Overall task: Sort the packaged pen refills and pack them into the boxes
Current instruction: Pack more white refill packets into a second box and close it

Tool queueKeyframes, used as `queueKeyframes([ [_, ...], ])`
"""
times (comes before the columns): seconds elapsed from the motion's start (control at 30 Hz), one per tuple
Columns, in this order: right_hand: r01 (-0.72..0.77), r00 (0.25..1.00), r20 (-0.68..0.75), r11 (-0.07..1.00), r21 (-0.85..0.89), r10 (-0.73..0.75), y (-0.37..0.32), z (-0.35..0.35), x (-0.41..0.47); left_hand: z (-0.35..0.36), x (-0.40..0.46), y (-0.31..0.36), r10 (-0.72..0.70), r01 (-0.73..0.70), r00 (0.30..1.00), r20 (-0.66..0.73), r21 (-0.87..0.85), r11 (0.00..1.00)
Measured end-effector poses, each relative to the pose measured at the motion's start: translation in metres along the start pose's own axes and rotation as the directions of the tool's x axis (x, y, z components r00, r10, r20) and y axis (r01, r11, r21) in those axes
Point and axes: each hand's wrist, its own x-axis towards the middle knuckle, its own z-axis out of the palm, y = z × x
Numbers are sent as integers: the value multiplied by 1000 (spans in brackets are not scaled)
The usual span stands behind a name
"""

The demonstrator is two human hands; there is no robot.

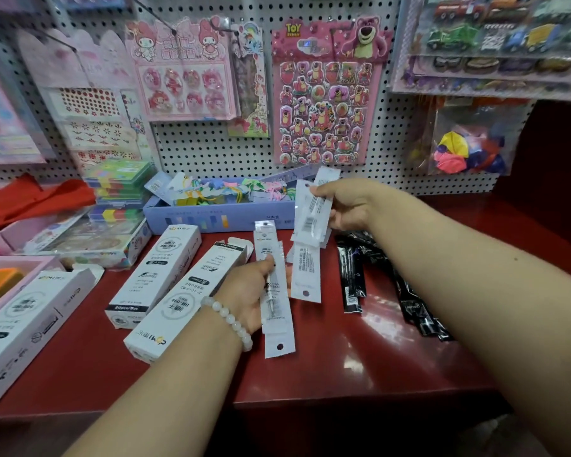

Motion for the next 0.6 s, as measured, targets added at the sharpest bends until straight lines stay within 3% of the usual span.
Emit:
queueKeyframes([
  [0.27,-4,999,46,996,87,0,-24,-6,-16,-7,12,4,-7,6,999,-31,-19,1000],
  [0.47,21,998,55,1000,13,-22,6,20,-9,-2,13,3,-131,160,960,249,-101,982],
  [0.53,85,996,9,995,-49,-85,19,25,-3,-1,12,4,-127,156,931,341,-59,986],
  [0.6,134,991,-3,986,-98,-135,27,26,1,-1,9,2,-73,88,935,347,-26,996],
])
